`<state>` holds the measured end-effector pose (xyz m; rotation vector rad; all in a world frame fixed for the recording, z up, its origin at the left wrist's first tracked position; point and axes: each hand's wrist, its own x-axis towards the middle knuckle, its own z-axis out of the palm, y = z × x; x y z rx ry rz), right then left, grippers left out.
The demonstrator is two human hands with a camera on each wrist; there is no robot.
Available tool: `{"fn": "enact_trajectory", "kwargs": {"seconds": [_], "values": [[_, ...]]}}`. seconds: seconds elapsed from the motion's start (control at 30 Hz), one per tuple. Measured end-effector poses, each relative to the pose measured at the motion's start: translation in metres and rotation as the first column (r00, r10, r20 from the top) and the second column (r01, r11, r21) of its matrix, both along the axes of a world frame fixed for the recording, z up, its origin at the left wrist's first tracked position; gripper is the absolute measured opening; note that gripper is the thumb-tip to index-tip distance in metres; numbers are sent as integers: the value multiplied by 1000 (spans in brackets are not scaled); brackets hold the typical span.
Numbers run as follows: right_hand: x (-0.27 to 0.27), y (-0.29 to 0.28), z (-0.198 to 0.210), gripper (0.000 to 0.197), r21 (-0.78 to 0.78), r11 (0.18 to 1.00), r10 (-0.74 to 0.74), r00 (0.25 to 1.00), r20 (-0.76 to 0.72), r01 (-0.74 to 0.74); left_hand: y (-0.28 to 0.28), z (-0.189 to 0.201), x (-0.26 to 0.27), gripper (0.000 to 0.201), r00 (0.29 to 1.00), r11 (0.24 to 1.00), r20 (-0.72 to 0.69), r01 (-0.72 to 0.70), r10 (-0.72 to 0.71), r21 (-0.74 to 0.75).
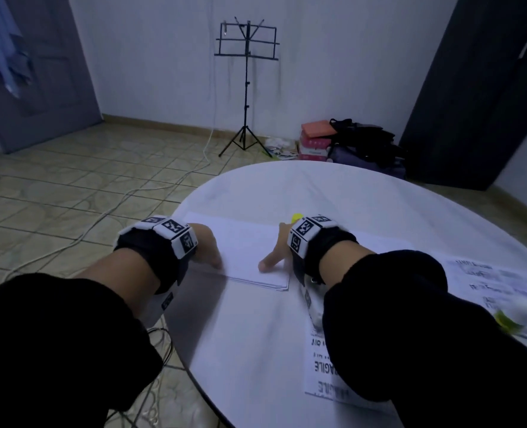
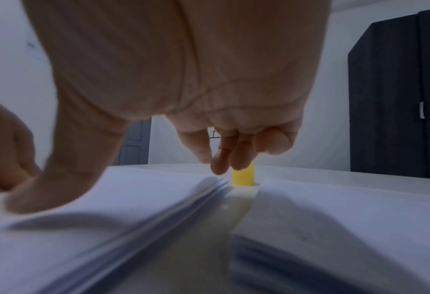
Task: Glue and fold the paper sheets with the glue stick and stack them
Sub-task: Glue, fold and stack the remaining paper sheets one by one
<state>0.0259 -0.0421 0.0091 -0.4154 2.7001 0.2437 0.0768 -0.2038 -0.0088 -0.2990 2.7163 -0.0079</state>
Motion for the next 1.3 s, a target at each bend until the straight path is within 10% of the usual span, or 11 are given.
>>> {"fn": "enact_trajectory", "kwargs": {"seconds": [0.37, 0.5, 0.9, 1.0, 1.1, 1.17, 1.3], "values": [[-6, -8, -8, 65, -51, 998, 30, 999, -35, -32, -5, -2, -6, 41, 999, 999, -35, -25, 26, 29], [4, -11, -6, 31, -234, 971, -43, 999, 17, 46, -5, -3, -3, 44, 999, 999, -26, -22, 23, 48], [27, -6, -4, 54, -531, 803, -186, 960, 209, 271, -24, 6, 18, 14, 942, 950, -295, -63, 158, 305], [25, 6, -12, 34, -673, 623, -226, 915, 334, 399, -17, 14, 27, 19, 951, 958, -271, -70, 148, 277], [33, 14, -10, 34, -729, 84, -159, 731, 664, 680, -9, 17, 35, 23, 984, 911, -73, -119, 160, 394], [44, 23, -1, 37, -665, -92, -69, 661, 747, 741, -4, 15, 37, 24, 983, 868, -26, -148, 182, 473], [63, 63, 15, 31, -629, -260, -59, 638, 768, 733, 15, 16, 41, 25, 904, 500, 25, -259, 426, 826]]}}
